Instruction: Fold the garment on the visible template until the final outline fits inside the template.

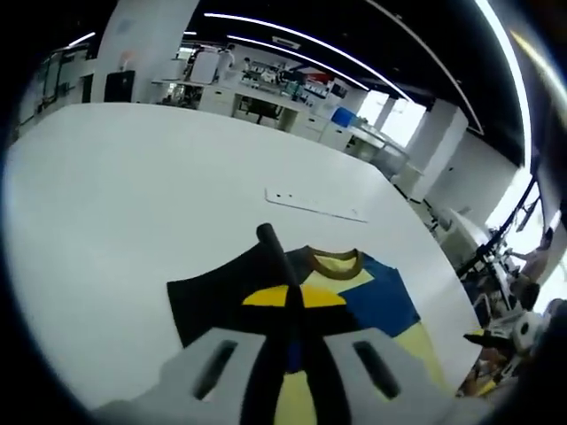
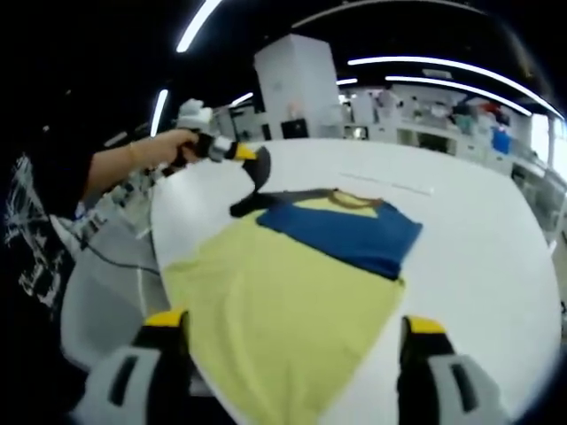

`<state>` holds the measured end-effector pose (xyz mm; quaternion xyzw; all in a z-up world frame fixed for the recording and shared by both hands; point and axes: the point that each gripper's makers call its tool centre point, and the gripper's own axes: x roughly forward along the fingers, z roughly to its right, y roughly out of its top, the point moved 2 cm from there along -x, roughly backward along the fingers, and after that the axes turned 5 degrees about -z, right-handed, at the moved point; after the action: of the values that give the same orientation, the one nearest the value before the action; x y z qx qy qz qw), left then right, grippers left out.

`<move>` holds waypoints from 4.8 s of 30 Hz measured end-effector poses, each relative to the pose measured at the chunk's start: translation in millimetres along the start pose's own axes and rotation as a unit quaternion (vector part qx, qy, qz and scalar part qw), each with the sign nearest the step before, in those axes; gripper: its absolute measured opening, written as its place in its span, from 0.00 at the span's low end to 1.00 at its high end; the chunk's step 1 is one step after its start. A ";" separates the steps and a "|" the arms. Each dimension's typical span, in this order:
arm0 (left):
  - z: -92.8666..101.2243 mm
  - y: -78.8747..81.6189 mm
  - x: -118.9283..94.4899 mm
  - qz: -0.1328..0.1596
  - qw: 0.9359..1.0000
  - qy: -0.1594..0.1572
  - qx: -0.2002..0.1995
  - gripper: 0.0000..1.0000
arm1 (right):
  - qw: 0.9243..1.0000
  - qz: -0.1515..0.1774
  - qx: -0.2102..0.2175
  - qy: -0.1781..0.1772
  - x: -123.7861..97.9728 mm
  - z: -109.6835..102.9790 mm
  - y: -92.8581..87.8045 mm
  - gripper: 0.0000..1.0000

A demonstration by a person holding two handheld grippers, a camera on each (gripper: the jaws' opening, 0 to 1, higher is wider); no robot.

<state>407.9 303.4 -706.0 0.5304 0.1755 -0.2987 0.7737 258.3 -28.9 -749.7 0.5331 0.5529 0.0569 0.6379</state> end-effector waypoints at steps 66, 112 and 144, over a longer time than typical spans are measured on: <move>189.5 -59.5 123.6 -0.064 0.983 -0.160 0.068 0.00 | 1.000 -0.024 -0.008 -0.014 10.6 22.6 -2.0 0.99; 197.8 -105.0 116.0 -0.044 0.946 -0.205 0.248 0.90 | 1.000 -0.022 -0.005 -0.010 13.7 32.2 -8.1 0.99; 52.4 -99.1 31.8 -0.025 0.943 -0.092 0.318 0.47 | 1.000 -0.022 -0.009 0.007 14.6 23.4 -8.6 0.99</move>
<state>365.4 220.4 -776.0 0.7143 0.0129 -0.4060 0.5698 277.4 -37.3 -769.7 0.5146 0.5685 0.0515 0.6398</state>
